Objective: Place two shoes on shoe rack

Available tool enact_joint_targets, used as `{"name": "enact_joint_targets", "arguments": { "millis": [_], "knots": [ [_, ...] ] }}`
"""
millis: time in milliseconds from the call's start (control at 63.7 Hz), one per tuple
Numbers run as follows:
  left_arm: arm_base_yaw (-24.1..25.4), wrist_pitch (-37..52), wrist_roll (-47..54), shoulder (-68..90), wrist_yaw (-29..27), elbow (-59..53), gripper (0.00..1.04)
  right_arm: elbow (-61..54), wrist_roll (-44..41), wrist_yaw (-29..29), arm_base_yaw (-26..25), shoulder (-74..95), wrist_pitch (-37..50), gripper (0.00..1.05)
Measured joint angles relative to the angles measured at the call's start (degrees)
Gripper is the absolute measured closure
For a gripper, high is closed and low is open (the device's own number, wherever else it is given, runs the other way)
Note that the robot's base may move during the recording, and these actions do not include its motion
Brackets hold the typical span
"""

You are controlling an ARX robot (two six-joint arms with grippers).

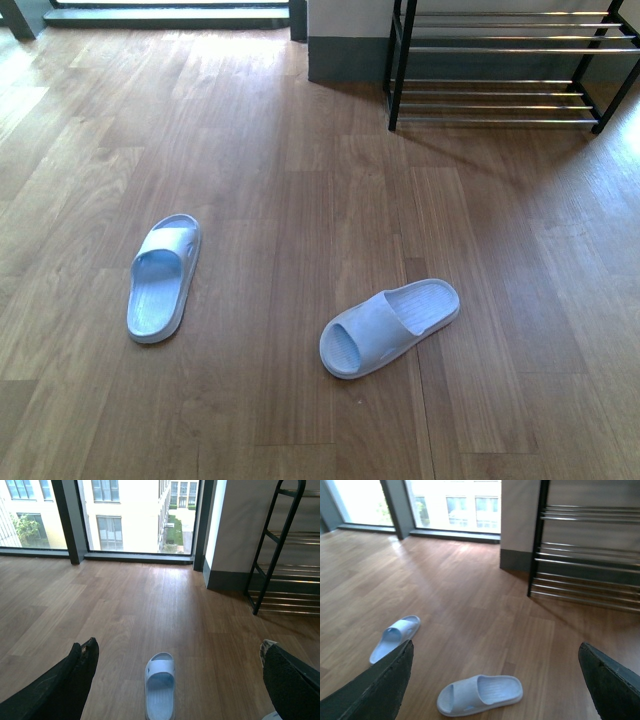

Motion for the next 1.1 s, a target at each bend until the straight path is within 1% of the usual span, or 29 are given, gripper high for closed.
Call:
{"name": "enact_joint_targets", "arguments": {
  "millis": [31,110,188,267,377,439,549,738,863,942,1099],
  "knots": [
    [0.0,0.0,0.0,0.0,0.0,0.0,0.09,1.8,-1.3,0.0,1.2,7.9,5.0,0.09],
    [0.0,0.0,0.0,0.0,0.0,0.0,0.09,5.4,-3.9,0.7,3.0,22.6,13.3,0.09],
    [0.0,0.0,0.0,0.0,0.0,0.0,0.09,10.8,-7.4,1.4,4.2,43.4,22.4,0.09],
    [0.0,0.0,0.0,0.0,0.0,0.0,0.09,16.0,-10.5,4.0,4.9,61.2,30.8,0.09],
    [0.0,0.0,0.0,0.0,0.0,0.0,0.09,23.7,-15.3,5.1,5.6,80.8,37.6,0.09],
    [0.0,0.0,0.0,0.0,0.0,0.0,0.09,28.0,-18.1,5.3,6.3,90.3,39.4,0.09],
    [0.0,0.0,0.0,0.0,0.0,0.0,0.09,35.3,-22.9,5.4,7.8,104.3,39.3,0.09],
    [0.0,0.0,0.0,0.0,0.0,0.0,0.09,52.6,-34.1,4.9,9.7,128.9,33.6,0.09],
    [0.0,0.0,0.0,0.0,0.0,0.0,0.09,61.8,-36.2,6.3,10.0,138.2,31.0,0.09],
    [0.0,0.0,0.0,0.0,0.0,0.0,0.09,66.1,-37.0,7.3,10.2,141.4,29.6,0.09],
    [0.0,0.0,0.0,0.0,0.0,0.0,0.09,72.7,-37.1,7.2,10.3,145.4,26.6,0.09]
  ]
}}
